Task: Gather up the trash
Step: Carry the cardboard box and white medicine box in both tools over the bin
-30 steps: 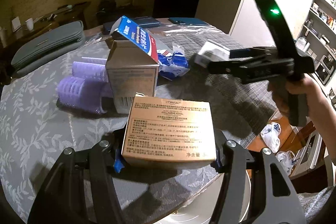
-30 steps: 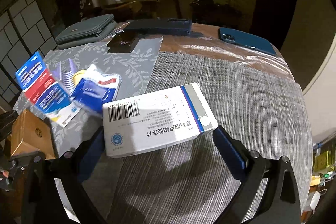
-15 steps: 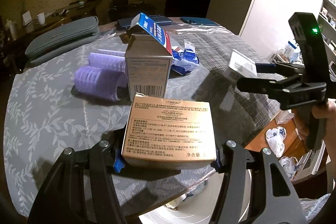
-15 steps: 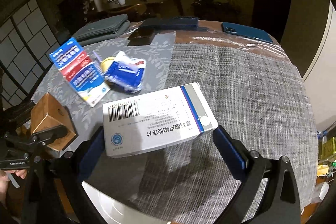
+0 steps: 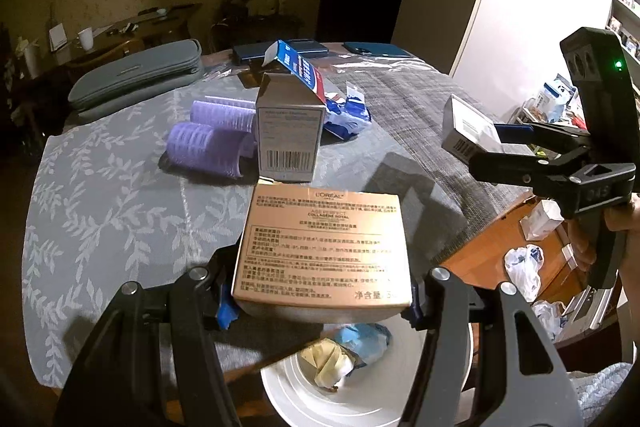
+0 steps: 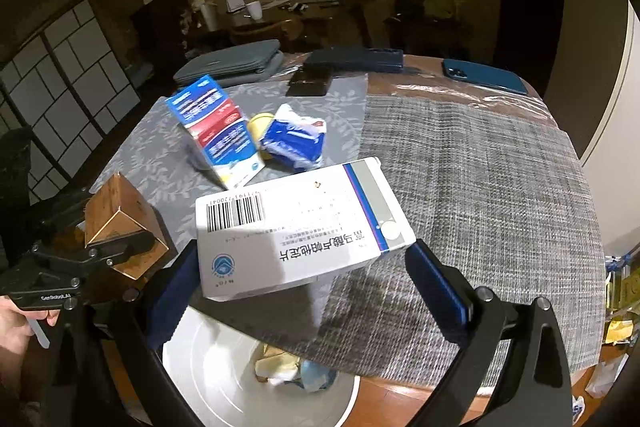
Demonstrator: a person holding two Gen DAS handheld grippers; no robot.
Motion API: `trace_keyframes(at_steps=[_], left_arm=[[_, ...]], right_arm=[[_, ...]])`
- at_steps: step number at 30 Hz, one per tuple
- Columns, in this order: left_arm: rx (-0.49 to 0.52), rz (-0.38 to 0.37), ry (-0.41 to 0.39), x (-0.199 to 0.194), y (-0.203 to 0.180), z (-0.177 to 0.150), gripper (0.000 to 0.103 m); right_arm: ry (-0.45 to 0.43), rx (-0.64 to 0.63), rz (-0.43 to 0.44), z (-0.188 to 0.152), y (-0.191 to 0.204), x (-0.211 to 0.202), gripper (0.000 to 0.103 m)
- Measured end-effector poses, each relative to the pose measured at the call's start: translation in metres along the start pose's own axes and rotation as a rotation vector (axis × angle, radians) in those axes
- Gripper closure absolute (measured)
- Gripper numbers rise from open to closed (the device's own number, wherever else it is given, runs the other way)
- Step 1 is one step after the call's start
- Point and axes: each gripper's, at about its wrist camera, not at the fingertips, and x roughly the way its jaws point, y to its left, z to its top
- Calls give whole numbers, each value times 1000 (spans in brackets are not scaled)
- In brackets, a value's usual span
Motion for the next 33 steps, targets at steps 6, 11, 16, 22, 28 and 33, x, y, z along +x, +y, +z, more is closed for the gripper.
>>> trace_keyframes(at_steps=[6,11,16,22,28,33], left_arm=[[2,-5,5,-8,-3,-9,42],[7,-8,18,-13,-6,-18,43],[5,-8,34,-16,-7,-26,42],[-12,-14,51,-18,-9,-38,43],[-13,-15,73,-21,-11,-49,43],[-6,-13,95,-21,-15,-58,43]], right_arm=[[2,-4,33,-11,9,-8,5],[16,-22,59,-23,19,-13,5],[23,-30,66,-34,29,-19,5],[47,-37,81,-47,38,-18,5],[67,-39,97,-58,45,-18,5],[96,-45,103,-71,49,-17,5]])
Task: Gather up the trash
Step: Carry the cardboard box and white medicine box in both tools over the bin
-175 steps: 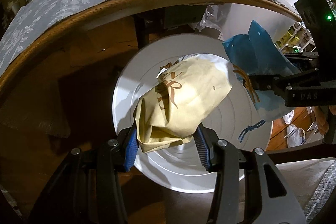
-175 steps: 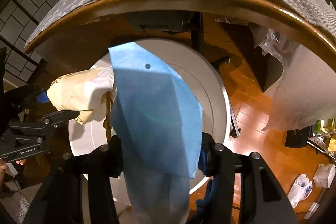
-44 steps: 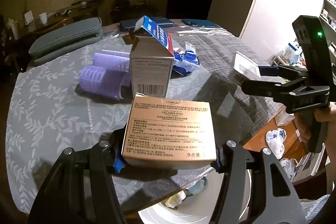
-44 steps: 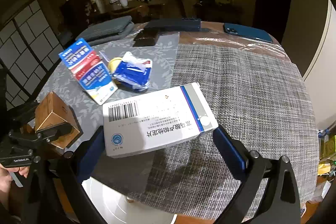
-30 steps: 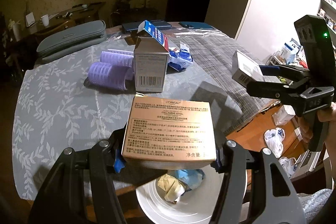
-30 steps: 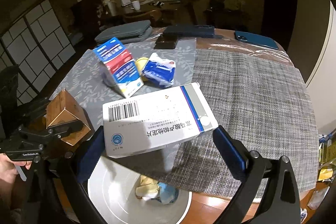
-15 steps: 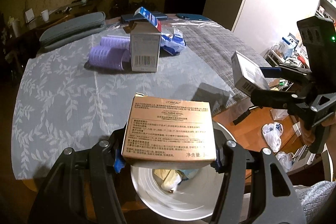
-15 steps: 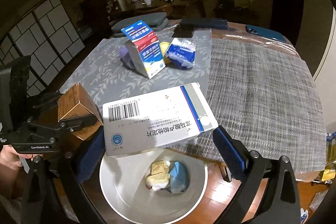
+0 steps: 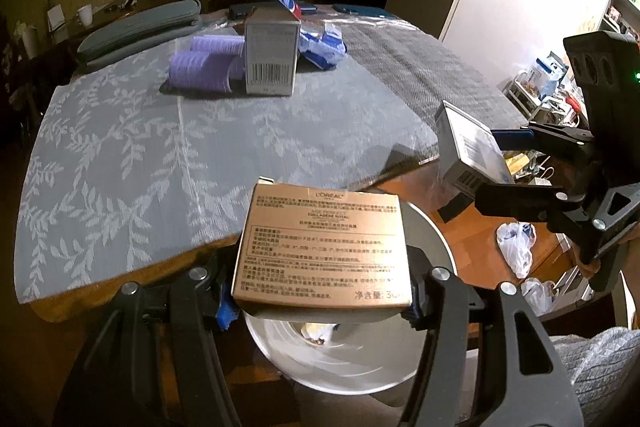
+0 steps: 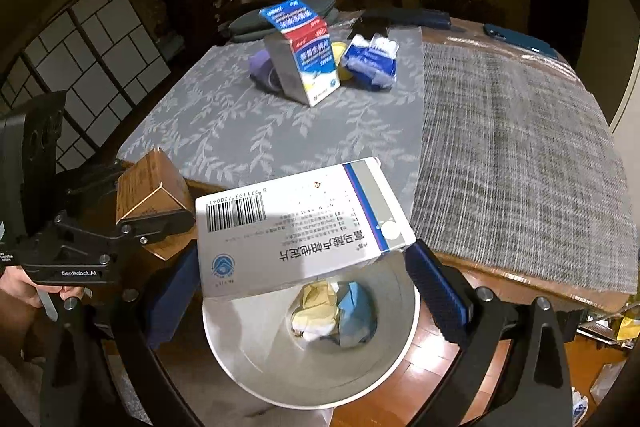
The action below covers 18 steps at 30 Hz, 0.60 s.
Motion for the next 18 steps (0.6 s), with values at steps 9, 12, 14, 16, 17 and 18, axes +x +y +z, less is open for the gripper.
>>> trace_keyframes(at_steps=[9,12,14,16,17,18], left_arm=[[-7,-2,43,8,-4,-16,43],[-3,0,54,12,-5,-20,43],[-4,-1,64,15,-6,-22,43],[-4,-1,74,19,-7,-24,42],[-3,0,78,21,-8,-25,42],[-1,1,85,23,-8,-26,42]], right_arm=[[66,-6,6,-25,5,11,5],[82,-5,8,-31,5,14,5],[96,2,9,-35,3,18,5],[109,8,10,-39,2,21,5],[114,9,9,-40,2,23,5],[119,9,6,-41,1,25,5]])
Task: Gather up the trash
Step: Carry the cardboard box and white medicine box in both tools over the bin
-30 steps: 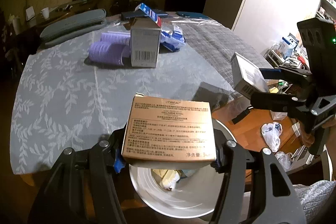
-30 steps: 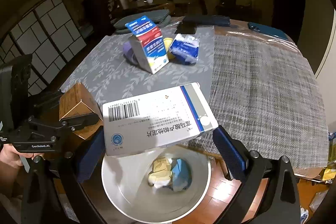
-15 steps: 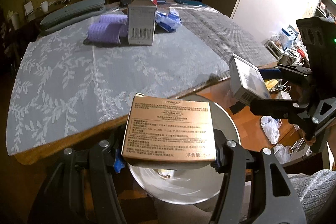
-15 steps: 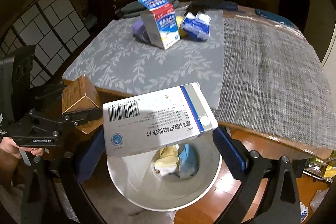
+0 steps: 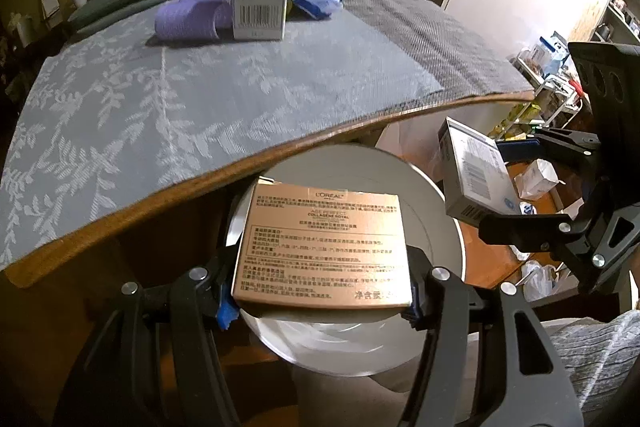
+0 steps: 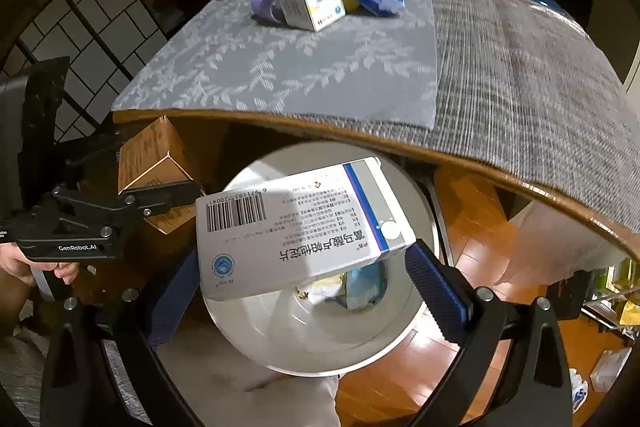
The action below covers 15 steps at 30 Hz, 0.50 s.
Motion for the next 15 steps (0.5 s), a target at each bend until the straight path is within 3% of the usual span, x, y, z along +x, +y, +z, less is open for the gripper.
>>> trace_keyframes(at_steps=[15], left_arm=[[9,13,75,32,-2,-13,43]], right_arm=[[82,-3,-32,-14,-9,35,5]])
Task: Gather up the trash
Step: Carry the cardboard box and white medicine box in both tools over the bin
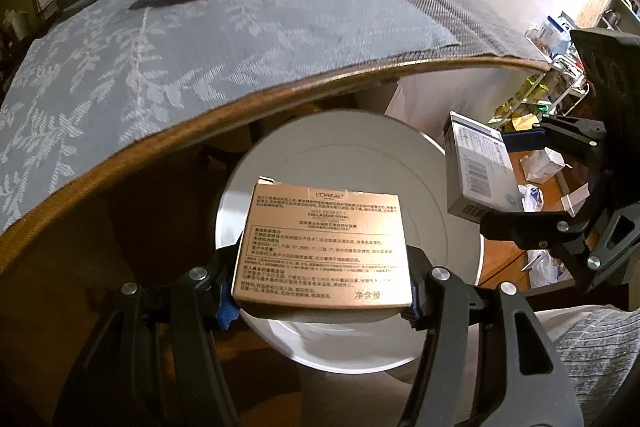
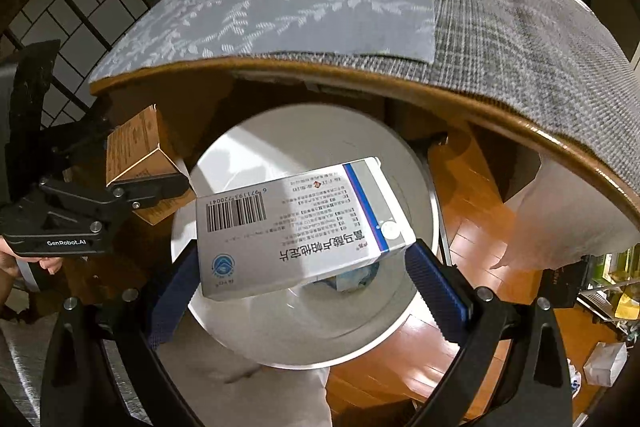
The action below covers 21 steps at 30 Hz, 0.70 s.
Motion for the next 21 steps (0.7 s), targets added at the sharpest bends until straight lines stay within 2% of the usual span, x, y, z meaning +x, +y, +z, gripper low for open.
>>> trace_keyframes(at_steps=[21], left_arm=[[24,12,90,43,7,-14,43]], right_arm=[[54,-29,-44,-2,2,43,5]])
